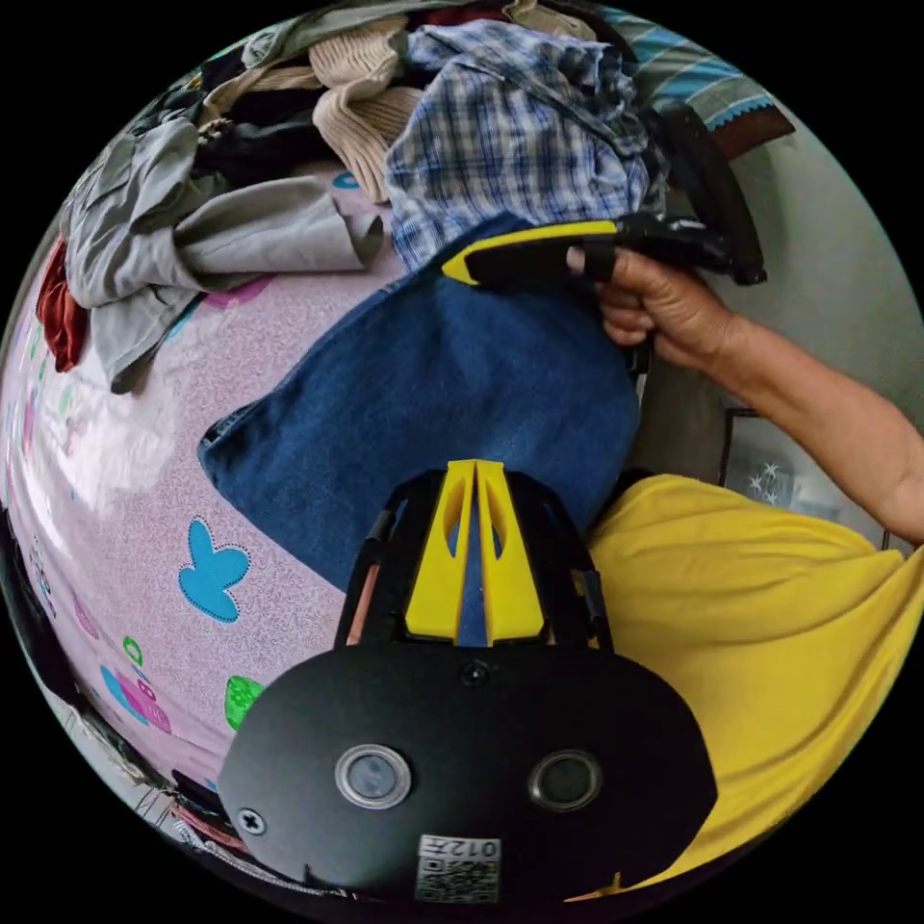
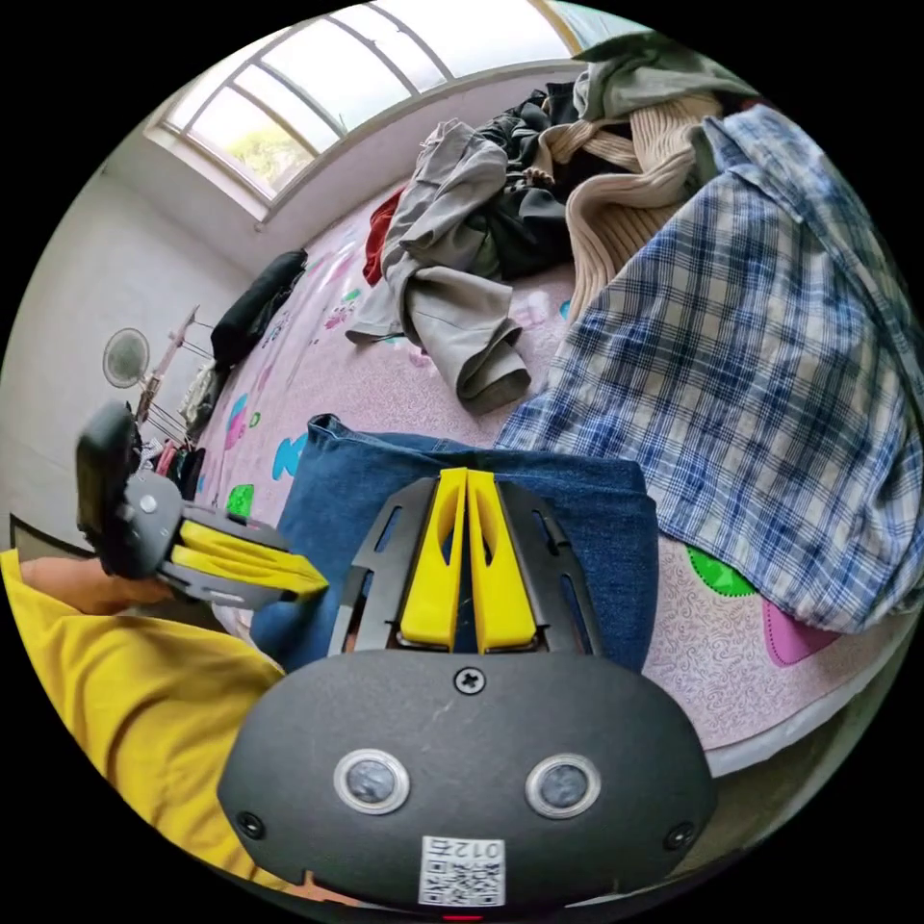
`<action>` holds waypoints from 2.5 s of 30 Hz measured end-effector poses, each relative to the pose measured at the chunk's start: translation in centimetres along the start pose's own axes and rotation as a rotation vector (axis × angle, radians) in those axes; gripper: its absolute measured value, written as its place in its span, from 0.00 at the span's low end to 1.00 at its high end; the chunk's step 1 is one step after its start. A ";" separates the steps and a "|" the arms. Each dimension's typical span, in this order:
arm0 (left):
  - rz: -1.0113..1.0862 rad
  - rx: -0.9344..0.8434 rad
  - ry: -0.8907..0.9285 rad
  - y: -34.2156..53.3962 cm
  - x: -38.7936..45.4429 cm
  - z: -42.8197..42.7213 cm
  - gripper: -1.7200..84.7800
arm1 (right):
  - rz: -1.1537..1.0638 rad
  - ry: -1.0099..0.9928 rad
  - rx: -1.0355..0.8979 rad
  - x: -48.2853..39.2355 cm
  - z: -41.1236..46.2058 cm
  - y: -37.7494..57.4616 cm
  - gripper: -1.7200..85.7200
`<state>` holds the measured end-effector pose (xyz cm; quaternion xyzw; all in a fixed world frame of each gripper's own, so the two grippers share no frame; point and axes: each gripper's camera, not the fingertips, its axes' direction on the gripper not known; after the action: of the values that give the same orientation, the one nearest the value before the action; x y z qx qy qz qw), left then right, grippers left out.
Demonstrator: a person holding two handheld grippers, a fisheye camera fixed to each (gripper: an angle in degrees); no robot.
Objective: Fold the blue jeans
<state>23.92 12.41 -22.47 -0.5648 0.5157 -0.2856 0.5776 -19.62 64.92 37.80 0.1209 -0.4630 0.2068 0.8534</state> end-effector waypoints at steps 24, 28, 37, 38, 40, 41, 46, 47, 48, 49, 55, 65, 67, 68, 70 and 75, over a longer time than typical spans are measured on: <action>-0.099 0.161 0.136 7.7 -8.8 -4.4 0.03 | 0.128 0.015 0.103 -3.5 -6.5 5.6 0.02; -0.684 0.279 0.324 12.7 -20.3 -4.6 0.08 | 0.284 0.110 0.215 -1.3 -8.8 4.9 0.04; -0.714 0.217 0.487 14.2 -25.0 -0.2 0.15 | 0.424 0.114 0.149 4.0 -7.3 -0.8 0.10; -0.717 0.230 0.510 14.4 -25.2 -0.1 0.15 | 0.437 0.094 0.133 4.7 -6.8 -1.6 0.10; -0.702 0.222 0.612 14.8 -26.0 1.1 0.13 | 0.466 0.057 0.107 6.0 -6.0 -2.7 0.10; -0.704 0.211 0.599 15.0 -26.1 1.3 0.12 | 0.494 0.017 0.092 7.0 -5.5 -3.4 0.10; -0.693 0.298 0.626 18.4 -28.0 0.6 0.06 | 0.489 -0.055 0.059 8.1 -4.0 -6.4 0.06; -0.694 0.307 0.628 19.0 -28.4 0.5 0.06 | 0.466 -0.068 0.041 7.8 -3.4 -7.4 0.06; -0.703 0.318 0.628 20.6 -29.1 0.2 0.05 | 0.453 -0.080 0.030 7.7 -3.0 -8.0 0.06; -0.714 0.323 0.619 22.4 -30.0 0.0 0.05 | 0.424 -0.113 0.003 7.2 -2.1 -9.1 0.06; -0.875 0.379 0.561 35.6 -34.8 -1.2 0.03 | 0.235 -0.318 -0.179 2.9 4.9 -15.6 0.09; -1.013 0.641 0.623 49.5 -35.9 -0.5 0.08 | 0.138 -0.531 -0.398 4.1 14.2 -27.0 0.19; -0.956 0.573 0.632 48.4 -35.0 0.7 0.11 | 0.149 -0.573 -0.415 5.1 15.6 -27.9 0.19; -0.942 0.557 0.639 48.0 -34.8 1.0 0.11 | 0.144 -0.612 -0.438 5.4 16.7 -28.4 0.19; -0.886 0.515 0.664 46.5 -34.1 2.2 0.13 | 0.117 -0.653 -0.493 5.5 18.7 -28.9 0.19; -0.840 0.426 0.632 45.4 -33.6 3.8 0.15 | 0.084 -0.713 -0.514 6.0 23.3 -31.0 0.18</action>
<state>5.72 53.41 -56.93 -0.4795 0.3255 -0.7437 0.3332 -19.54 29.69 55.04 -0.0505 -0.7693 0.0646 0.6336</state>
